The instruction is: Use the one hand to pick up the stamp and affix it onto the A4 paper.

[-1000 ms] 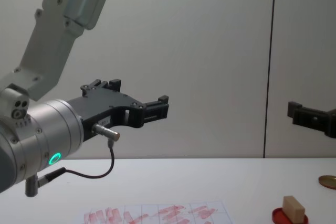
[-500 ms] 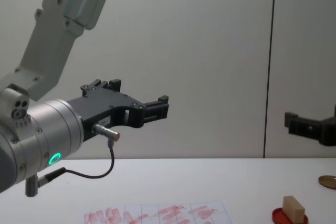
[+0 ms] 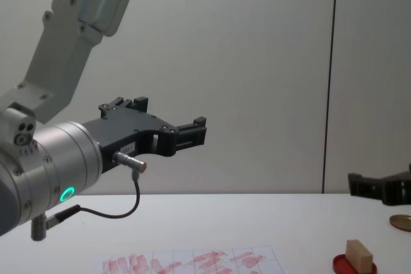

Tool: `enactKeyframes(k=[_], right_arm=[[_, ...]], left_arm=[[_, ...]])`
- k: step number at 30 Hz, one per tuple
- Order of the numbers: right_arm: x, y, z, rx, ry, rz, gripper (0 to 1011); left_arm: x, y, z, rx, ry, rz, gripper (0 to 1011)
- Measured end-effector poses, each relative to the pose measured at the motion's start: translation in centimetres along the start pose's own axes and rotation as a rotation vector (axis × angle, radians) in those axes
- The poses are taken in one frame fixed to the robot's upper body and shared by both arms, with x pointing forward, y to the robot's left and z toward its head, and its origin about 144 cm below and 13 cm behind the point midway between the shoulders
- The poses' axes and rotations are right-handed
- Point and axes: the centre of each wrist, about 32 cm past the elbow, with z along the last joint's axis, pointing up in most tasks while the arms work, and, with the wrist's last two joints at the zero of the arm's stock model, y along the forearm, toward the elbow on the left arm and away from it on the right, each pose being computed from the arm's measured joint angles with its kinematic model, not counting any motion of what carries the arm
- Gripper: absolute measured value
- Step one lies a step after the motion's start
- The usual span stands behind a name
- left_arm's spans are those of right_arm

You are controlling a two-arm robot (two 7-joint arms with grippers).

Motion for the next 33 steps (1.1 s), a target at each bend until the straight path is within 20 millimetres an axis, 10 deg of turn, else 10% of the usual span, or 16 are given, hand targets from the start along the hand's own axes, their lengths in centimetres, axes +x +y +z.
enactKeyframes(k=[33], right_arm=[[1.0, 6.6, -2.1, -0.211, 0.005, -0.066, 1001]], left_arm=[[0.0, 0.0, 0.0, 0.0, 0.0, 0.0, 993]])
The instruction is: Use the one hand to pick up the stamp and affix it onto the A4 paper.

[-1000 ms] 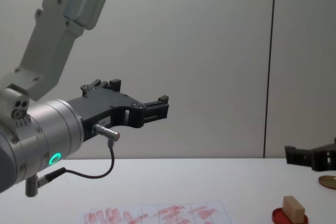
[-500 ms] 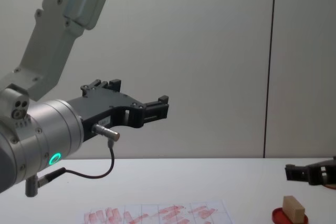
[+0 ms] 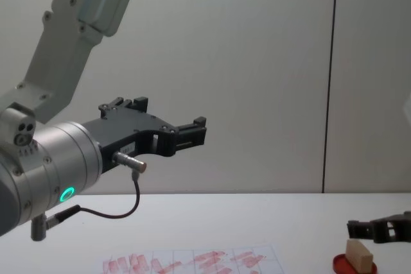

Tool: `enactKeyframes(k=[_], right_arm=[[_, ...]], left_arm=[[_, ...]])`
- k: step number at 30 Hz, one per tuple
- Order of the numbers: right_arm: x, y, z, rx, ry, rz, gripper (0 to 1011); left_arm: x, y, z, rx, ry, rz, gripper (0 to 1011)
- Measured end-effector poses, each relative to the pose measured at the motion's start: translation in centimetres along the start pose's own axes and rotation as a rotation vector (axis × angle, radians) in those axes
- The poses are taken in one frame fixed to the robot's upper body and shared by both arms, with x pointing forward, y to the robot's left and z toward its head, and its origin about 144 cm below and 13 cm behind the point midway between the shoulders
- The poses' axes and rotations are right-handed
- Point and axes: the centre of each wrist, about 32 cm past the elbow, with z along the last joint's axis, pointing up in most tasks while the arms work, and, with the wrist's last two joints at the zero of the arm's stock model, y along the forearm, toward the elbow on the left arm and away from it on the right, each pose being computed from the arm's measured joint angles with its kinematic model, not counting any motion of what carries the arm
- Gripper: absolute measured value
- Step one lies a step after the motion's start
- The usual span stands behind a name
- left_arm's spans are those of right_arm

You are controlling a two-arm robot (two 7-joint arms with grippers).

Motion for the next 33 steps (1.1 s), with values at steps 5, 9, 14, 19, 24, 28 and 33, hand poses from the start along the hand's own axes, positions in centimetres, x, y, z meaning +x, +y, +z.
enactKeyframes(k=[5, 9, 14, 19, 24, 28, 33], right_arm=[[0.1, 1.0, -0.4, -0.015, 0.016, 0.013, 1001], [0.1, 2.0, -0.7, -0.023, 0.027, 0.025, 1001], [0.1, 2.9, -0.9, -0.032, 0.035, 0.032, 1001], [0.1, 3.9, -1.1, -0.041, 0.041, 0.039, 1001], [0.0, 4.7, -1.2, -0.052, 0.04, 0.039, 1001], [-0.1, 5.3, -1.2, -0.061, 0.036, 0.039, 960], [-0.3, 5.9, -1.2, -0.078, 0.023, 0.036, 822]], left_arm=[[0.0, 0.0, 0.0, 0.0, 0.0, 0.0, 993], [0.0, 0.0, 0.0, 0.0, 0.0, 0.0, 993], [0.0, 0.0, 0.0, 0.0, 0.0, 0.0, 993], [0.0, 0.0, 0.0, 0.0, 0.0, 0.0, 993], [0.0, 0.0, 0.0, 0.0, 0.0, 0.0, 993], [0.0, 0.0, 0.0, 0.0, 0.0, 0.0, 993], [0.0, 0.0, 0.0, 0.0, 0.0, 0.0, 993]])
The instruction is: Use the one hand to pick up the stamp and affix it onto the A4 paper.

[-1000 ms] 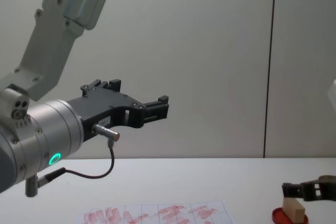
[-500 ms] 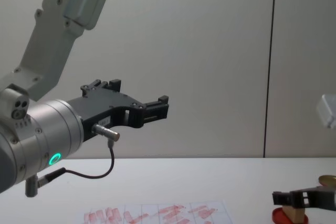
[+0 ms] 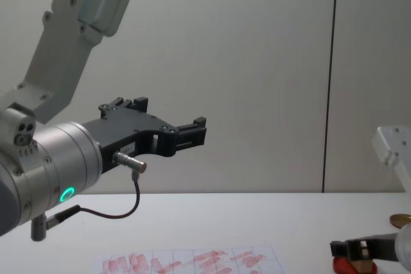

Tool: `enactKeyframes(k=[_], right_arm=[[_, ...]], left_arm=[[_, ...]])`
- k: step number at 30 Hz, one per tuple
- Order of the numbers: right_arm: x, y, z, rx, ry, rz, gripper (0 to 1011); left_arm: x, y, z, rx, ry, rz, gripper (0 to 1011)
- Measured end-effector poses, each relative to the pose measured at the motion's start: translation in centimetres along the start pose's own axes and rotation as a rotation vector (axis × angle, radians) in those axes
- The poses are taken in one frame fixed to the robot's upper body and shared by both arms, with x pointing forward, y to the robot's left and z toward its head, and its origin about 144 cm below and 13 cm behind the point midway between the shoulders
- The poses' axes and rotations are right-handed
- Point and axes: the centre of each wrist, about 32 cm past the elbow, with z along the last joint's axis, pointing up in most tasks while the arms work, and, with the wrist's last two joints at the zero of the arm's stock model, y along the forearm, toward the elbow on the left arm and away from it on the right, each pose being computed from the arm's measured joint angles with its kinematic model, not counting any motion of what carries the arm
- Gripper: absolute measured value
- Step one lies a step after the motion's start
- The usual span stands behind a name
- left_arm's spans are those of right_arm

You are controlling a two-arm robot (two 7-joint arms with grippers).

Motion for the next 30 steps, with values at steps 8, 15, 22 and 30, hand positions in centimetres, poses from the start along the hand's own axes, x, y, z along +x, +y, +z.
enactKeyframes(k=[8, 15, 22, 30], right_arm=[[-0.4, 0.8, 0.2, -0.031, -0.023, -0.012, 577], [-0.6, 1.1, 0.4, -0.053, -0.036, -0.029, 371], [-0.7, 1.2, 0.6, -0.074, -0.049, -0.056, 220], [-0.7, 1.3, 0.8, -0.101, -0.059, -0.086, 220]], left_arm=[[0.0, 0.0, 0.0, 0.0, 0.0, 0.0, 993], [0.0, 0.0, 0.0, 0.0, 0.0, 0.0, 993], [0.0, 0.0, 0.0, 0.0, 0.0, 0.0, 993], [0.0, 0.0, 0.0, 0.0, 0.0, 0.0, 993]])
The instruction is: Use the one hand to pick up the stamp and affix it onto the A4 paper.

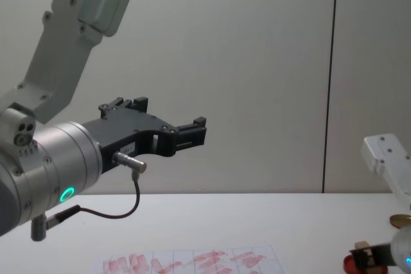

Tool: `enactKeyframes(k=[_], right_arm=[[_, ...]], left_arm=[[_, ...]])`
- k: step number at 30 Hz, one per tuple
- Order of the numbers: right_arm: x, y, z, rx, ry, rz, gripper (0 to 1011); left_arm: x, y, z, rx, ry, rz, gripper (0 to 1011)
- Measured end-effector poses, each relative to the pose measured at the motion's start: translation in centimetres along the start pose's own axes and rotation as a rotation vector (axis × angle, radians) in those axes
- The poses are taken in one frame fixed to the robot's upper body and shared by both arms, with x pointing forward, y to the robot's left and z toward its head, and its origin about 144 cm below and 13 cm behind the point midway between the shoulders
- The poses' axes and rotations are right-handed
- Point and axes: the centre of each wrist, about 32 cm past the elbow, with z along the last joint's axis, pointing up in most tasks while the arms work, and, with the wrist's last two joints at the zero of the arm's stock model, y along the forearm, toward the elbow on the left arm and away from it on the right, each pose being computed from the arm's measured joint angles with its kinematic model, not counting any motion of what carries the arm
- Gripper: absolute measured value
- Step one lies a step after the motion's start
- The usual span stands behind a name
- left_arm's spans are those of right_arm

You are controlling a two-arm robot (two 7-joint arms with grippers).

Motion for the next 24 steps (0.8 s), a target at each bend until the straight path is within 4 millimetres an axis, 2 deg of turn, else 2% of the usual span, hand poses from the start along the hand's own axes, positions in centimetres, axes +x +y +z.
enactKeyframes(k=[24], right_arm=[[0.38, 0.45, 0.41, -0.034, 0.058, -0.016, 220]], left_arm=[[0.0, 0.0, 0.0, 0.0, 0.0, 0.0, 993]])
